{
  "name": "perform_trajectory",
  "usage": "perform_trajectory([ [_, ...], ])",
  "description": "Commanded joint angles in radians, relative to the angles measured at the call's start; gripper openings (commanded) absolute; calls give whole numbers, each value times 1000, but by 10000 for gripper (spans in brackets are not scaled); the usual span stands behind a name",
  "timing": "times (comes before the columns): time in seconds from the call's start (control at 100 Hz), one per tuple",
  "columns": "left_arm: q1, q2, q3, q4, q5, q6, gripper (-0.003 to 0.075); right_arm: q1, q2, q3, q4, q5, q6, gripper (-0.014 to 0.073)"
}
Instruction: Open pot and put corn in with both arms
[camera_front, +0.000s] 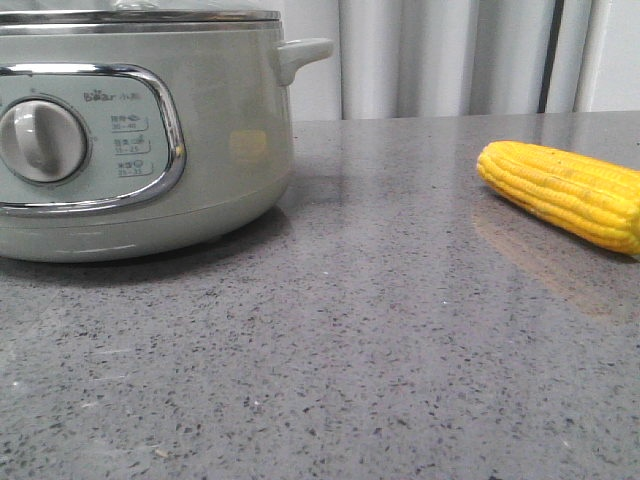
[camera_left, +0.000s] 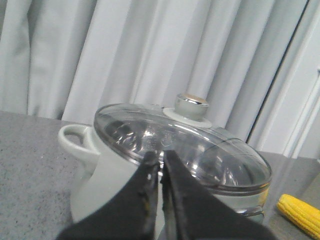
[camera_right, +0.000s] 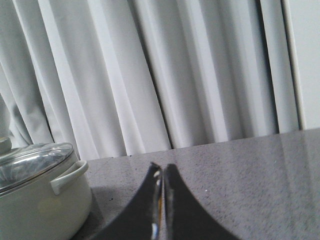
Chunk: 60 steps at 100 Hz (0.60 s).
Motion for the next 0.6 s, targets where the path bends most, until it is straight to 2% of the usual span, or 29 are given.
perform_trajectory([
  [0.0,1,116,-135,43,11,-2,-11,-8,90,-126,-64,16,-2,-61],
  [0.06,-1,188,-213,43,35,0,38,-8,142,-185,-75,86,-2,-46],
  [0.14,-2,265,-294,45,41,4,194,-8,213,-261,-77,156,-2,8],
  [0.18,-2,310,-335,45,41,20,295,-8,241,-290,-77,180,-2,59],
  [0.19,-2,310,-335,45,41,20,295,-8,245,-294,-77,182,-2,69],
  [0.23,-2,347,-364,47,41,43,407,-8,267,-315,-77,186,-2,138],
  [0.3,-2,411,-399,49,49,80,509,-8,295,-340,-79,184,-4,270],
  [0.38,-2,485,-422,49,45,86,524,-8,321,-355,-79,180,-4,410],
  [0.45,-3,547,-439,49,39,104,515,-8,338,-360,-79,180,-4,486],
  [0.59,-29,666,-485,52,18,160,515,-8,351,-362,-79,182,-4,513],
])
